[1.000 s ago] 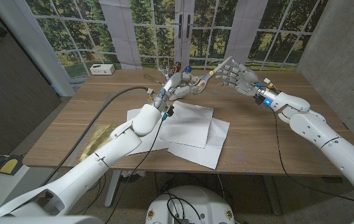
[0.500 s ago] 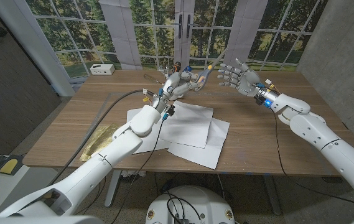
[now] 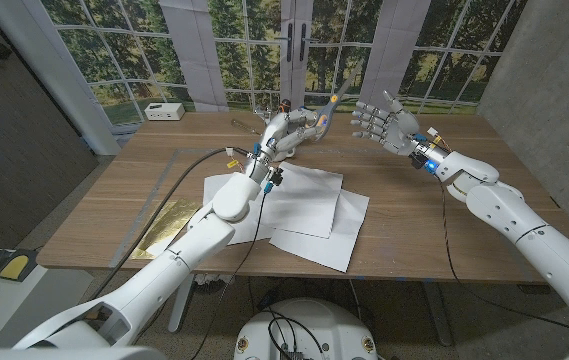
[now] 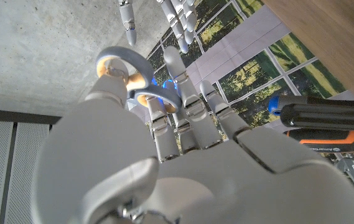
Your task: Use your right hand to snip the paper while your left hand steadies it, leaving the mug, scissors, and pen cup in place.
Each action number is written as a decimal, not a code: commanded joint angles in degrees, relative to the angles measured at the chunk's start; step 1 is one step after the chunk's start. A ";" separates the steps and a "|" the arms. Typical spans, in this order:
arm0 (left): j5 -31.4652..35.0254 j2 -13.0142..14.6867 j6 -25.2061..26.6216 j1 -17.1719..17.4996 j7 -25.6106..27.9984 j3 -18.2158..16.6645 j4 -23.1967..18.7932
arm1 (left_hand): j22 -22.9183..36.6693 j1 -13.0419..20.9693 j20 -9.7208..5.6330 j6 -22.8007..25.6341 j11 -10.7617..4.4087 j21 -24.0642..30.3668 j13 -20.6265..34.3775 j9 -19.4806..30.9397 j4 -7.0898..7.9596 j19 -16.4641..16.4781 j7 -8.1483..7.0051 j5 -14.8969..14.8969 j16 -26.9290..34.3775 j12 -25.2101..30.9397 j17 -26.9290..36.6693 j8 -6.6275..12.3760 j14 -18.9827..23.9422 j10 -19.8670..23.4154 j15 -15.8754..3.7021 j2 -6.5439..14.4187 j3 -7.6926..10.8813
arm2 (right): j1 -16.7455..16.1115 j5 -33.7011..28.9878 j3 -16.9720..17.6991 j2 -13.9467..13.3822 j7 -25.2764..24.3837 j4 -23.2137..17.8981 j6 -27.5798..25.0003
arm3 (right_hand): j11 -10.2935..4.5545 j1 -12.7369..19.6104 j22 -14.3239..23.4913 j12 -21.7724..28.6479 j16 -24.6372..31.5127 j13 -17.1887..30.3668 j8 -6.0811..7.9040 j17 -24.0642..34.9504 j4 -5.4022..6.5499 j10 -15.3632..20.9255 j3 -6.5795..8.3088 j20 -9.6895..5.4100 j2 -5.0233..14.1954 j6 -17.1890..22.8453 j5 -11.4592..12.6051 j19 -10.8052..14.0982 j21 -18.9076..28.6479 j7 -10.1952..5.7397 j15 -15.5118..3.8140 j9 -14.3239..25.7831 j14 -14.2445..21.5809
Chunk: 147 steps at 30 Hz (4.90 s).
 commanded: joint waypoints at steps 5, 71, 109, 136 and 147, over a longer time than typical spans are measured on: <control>-8.32 -4.73 -4.97 -0.12 -3.86 -0.28 4.93 | 0.12 6.77 -3.08 -0.39 -7.89 0.33 0.08 0.02 1.66 0.06 -1.13 0.59 -0.35 -0.17 0.14 -0.14 -0.04 7.69 -3.43 7.45 1.25 | -0.92 -1.62 0.19 0.61 -1.34 -0.68 2.36 | -1.22 2.89 0.31 -1.01 0.26 -0.59 0.53 -1.35 -1.46 1.19 0.95 -0.47 1.78 0.83 1.29 0.30 -1.70 -0.62 -1.02 -0.58 -0.09; -35.04 -8.24 3.20 -1.86 -24.92 -0.77 7.80 | 0.93 0.79 -0.98 -3.34 -8.11 0.95 -14.20 3.97 6.44 0.23 -6.50 7.62 -12.00 -23.90 -12.81 3.10 -20.09 -3.37 -2.97 6.16 -3.03 | -3.16 -3.92 0.31 -2.01 -7.04 -7.20 2.91 | -4.25 7.49 0.41 -5.44 0.46 -2.54 0.80 -6.45 -4.02 0.54 2.03 -0.74 3.91 0.88 1.47 0.69 -7.55 -2.41 -1.30 -2.54 -1.46; -41.79 -9.31 13.12 -4.37 -36.35 -1.71 11.85 | 0.31 -3.23 0.64 -1.78 -7.92 0.11 -20.70 0.28 6.77 -3.44 -5.64 5.87 -10.94 -31.52 -19.87 1.98 -29.17 -1.51 -2.09 0.68 -7.65 | -3.70 -4.11 0.34 -1.75 -7.20 -7.45 4.04 | -4.38 7.74 0.43 -6.35 0.49 -3.23 0.96 -7.76 -4.12 1.06 2.15 -0.95 4.76 1.25 1.42 0.90 -9.20 -2.71 -1.16 -2.95 -1.68; -43.04 -9.99 14.08 -4.50 -37.41 -2.55 12.61 | 0.12 -2.42 1.15 -8.18 -8.08 -0.07 -21.74 -5.74 6.85 -3.64 -8.50 6.44 -9.54 -32.24 -20.14 -5.05 -26.24 4.66 -2.50 2.28 -7.66 | -3.64 -4.01 0.14 -1.54 -7.62 -7.61 3.69 | -4.43 8.04 0.44 -6.94 0.58 -3.66 0.93 -8.65 -4.33 1.26 2.20 -0.82 5.13 1.25 1.33 1.16 -10.26 -2.74 -1.15 -3.18 -1.56; -43.79 -10.70 14.83 -5.20 -38.65 -2.69 14.07 | 0.06 -2.13 1.79 -9.23 -8.21 -0.37 -21.13 -6.90 6.73 -4.30 -8.41 6.38 -9.42 -31.95 -20.01 -6.22 -25.77 6.17 -2.32 2.73 -7.49 | -3.86 -4.05 0.24 -1.45 -8.02 -8.00 3.91 | -4.47 8.05 0.45 -7.14 0.62 -3.82 0.92 -9.00 -4.36 1.37 2.18 -0.72 5.25 1.22 1.28 1.27 -10.71 -2.74 -1.05 -3.26 -1.48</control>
